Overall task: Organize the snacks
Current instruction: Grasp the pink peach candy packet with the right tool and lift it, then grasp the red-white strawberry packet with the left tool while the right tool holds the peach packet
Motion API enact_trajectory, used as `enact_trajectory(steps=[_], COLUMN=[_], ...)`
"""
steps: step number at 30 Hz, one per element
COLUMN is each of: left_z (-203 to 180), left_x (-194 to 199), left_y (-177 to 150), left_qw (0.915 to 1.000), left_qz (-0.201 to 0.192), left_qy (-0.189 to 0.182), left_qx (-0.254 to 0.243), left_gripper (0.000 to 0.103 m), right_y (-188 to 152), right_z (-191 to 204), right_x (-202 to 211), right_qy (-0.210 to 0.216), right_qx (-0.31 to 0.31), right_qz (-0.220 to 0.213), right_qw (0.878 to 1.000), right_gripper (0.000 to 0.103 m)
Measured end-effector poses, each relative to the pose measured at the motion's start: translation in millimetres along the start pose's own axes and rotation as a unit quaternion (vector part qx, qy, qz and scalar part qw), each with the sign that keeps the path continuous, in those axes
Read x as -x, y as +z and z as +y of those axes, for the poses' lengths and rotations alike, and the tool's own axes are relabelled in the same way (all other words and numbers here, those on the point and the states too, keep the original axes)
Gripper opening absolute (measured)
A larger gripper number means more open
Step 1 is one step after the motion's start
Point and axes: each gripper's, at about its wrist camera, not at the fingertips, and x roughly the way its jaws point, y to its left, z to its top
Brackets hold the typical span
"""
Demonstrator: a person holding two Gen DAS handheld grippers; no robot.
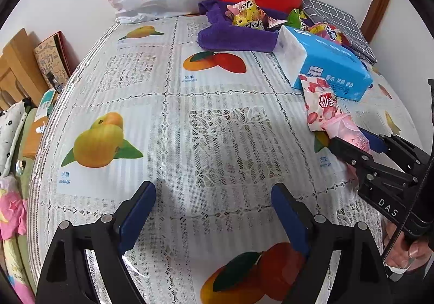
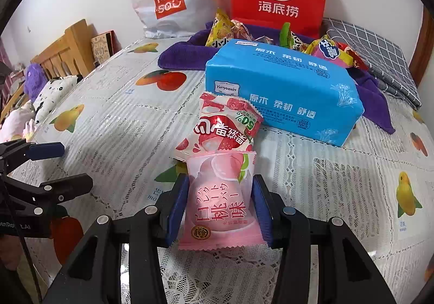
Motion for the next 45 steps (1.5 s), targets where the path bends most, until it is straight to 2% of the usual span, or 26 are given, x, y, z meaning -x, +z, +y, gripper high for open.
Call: enact_trajectory(steps=[4, 5, 6, 12, 15, 17, 20, 26, 28, 35, 39, 43, 45], left_z=[-2, -3, -5, -20, -28, -34, -45, -65, -71, -100, -115, -134, -139], left_x=[1, 2, 3, -3, -6, -9, -14, -24, -27, -43, -53, -60, -60], left_y=[1, 1, 2, 7, 12, 15, 22, 34, 40, 58, 67, 66, 65], left_qw=[0.9997, 0.9996, 0.9998, 0.9998, 0.9992, 0.9983, 0.9977, 0.9956, 0.995, 0.9967, 0.9968, 0.9958, 0.9948], left_qz=[-0.003, -0.004, -0.006, -0.021, -0.022, -0.023, -0.025, -0.025, -0.025, -0.033, -0.038, -0.05, -0.053], left_qy=[0.025, 0.025, 0.017, -0.003, -0.033, -0.054, -0.063, -0.091, -0.096, -0.063, -0.055, -0.012, -0.011], left_qx=[0.007, 0.009, 0.01, -0.005, -0.003, 0.0, -0.002, -0.007, -0.008, -0.037, -0.045, -0.076, -0.087], left_gripper=[0.072, 0.064, 0.062, 0.063, 0.074, 0.077, 0.079, 0.081, 0.081, 0.081, 0.081, 0.081, 0.078], right_y=[-2, -3, -3, -10, -12, -13, -14, -21, -24, -26, -28, -28, -28], right_z=[-1, -1, -1, -29, -53, -70, -92, -108, -106, -106, -112, -117, -118], right_x=[3, 5, 8, 35, 47, 52, 55, 41, 27, 26, 27, 29, 29], right_qy=[0.002, 0.0, -0.003, -0.024, -0.049, -0.061, -0.079, -0.072, -0.067, -0.071, -0.098, -0.097, -0.095], right_qx=[0.004, 0.009, 0.014, 0.011, 0.0, -0.01, -0.027, -0.039, -0.038, -0.039, -0.062, -0.076, -0.077], right_qz=[-0.003, -0.005, -0.008, -0.043, -0.058, -0.064, -0.071, -0.064, -0.032, -0.03, -0.03, -0.035, -0.035], right_qw=[1.0, 1.0, 1.0, 0.999, 0.997, 0.996, 0.994, 0.995, 0.996, 0.996, 0.993, 0.992, 0.992], right_gripper=[0.041, 0.041, 0.04, 0.04, 0.04, 0.04, 0.04, 0.04, 0.04, 0.04, 0.04, 0.04, 0.04])
